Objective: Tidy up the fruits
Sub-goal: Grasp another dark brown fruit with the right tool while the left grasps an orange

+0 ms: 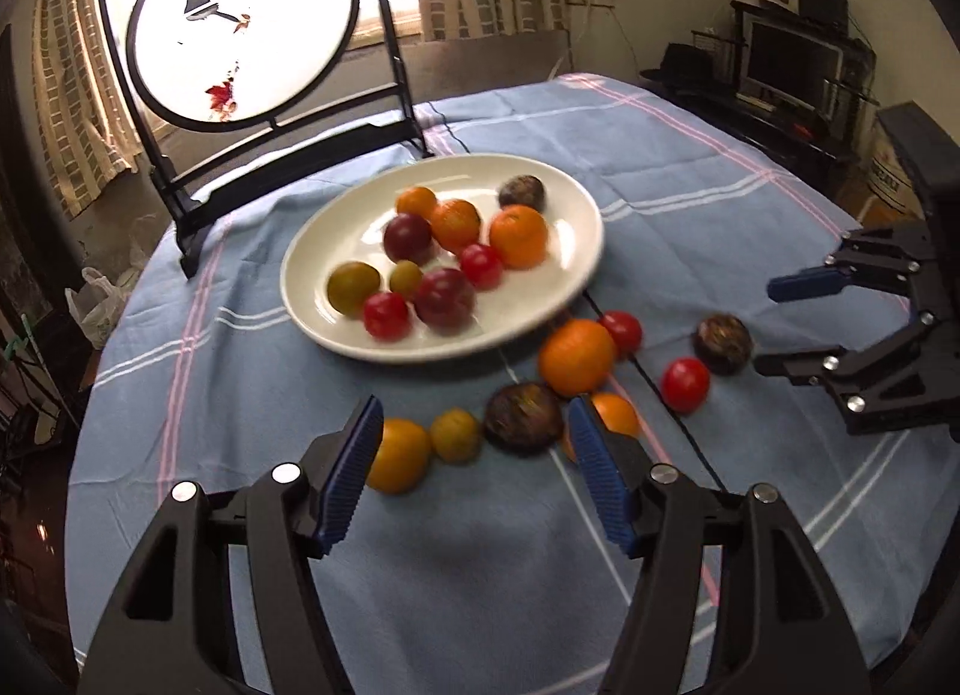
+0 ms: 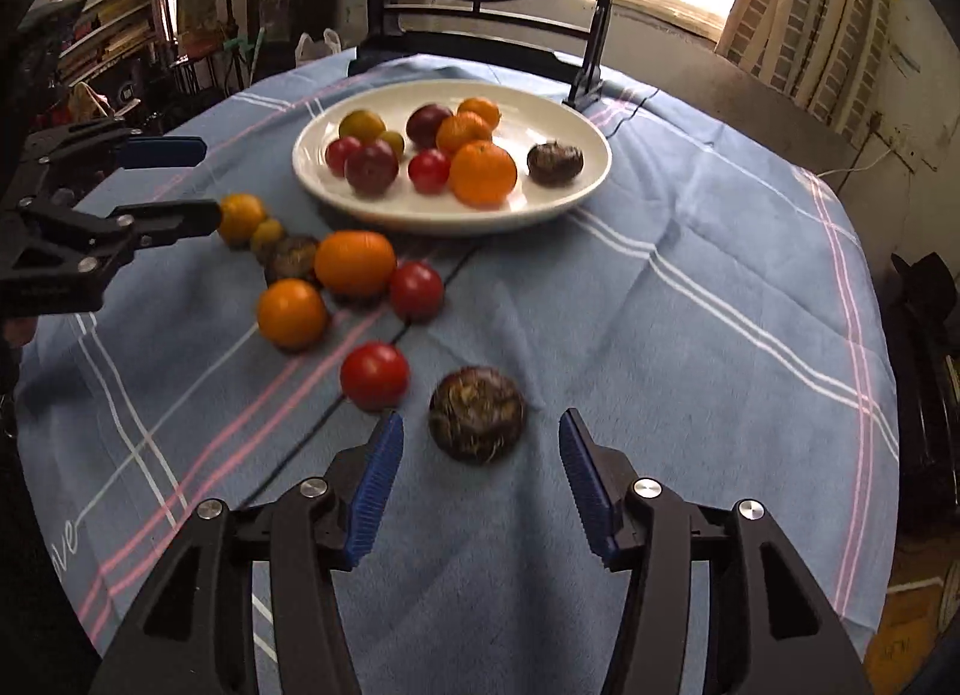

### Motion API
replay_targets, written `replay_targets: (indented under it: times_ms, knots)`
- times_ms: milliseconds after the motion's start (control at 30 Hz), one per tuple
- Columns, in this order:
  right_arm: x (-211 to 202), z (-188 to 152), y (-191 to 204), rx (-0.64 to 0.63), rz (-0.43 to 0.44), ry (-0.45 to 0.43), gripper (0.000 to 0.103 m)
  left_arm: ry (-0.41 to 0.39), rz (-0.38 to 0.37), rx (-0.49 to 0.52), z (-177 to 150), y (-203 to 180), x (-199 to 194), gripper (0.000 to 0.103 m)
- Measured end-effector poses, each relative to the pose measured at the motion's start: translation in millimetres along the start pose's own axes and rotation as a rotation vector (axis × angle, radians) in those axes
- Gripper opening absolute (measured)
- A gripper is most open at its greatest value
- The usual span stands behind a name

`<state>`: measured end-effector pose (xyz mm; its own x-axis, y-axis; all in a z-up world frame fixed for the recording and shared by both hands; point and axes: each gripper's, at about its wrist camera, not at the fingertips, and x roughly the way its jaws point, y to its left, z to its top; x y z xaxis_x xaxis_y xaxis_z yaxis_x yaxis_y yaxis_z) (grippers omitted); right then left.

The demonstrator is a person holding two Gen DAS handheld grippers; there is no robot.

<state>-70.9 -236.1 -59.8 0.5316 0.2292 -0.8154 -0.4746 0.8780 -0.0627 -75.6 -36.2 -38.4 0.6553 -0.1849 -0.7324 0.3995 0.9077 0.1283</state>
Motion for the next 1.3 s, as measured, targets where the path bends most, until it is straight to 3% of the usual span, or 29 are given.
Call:
replay_targets:
  times_ms: [167, 267, 367, 733, 767, 867, 933, 1133, 1300]
  knots:
    - [19.8, -6.0, 4.9, -0.002, -0.016, 0.019, 0.054, 0.045, -0.056, 0.012, -20.1, -30.0, 10.1, 0.063]
    - [27.9, -3.5, 7.2, -0.013, -0.022, 0.027, 0.054, 0.072, -0.055, -0.032, -21.3, -32.2, 22.7, 0.063]
    - [28.6, -3.8, 8.4, -0.017, -0.027, 0.025, 0.042, 0.095, -0.046, -0.079, -17.7, -30.2, 35.1, 0.063]
    - [10.5, -16.1, 3.8, 0.018, -0.003, -0.003, 0.040, 0.109, -0.037, -0.103, -6.2, -37.5, 53.8, 0.063]
    - [9.3, -16.8, 4.7, 0.017, -0.002, -0.003, 0.040, 0.109, -0.035, -0.100, -5.6, -38.5, 54.1, 0.061]
    - [4.8, -18.8, 7.8, 0.020, 0.001, -0.009, 0.040, 0.106, -0.042, -0.090, -5.5, -39.8, 52.2, 0.038]
    - [0.2, -19.9, 10.4, 0.022, 0.006, -0.017, 0.040, 0.107, -0.033, -0.091, -7.0, -38.3, 48.9, 0.037]
    - [-17.7, -19.2, 22.7, 0.012, 0.032, -0.049, 0.040, 0.048, -0.036, -0.078, -11.6, -28.4, 19.8, 0.037]
    - [-29.8, 0.9, 32.4, -0.006, 0.044, -0.100, 0.040, -0.045, 0.046, -0.115, 7.2, -2.1, -3.7, 0.037]
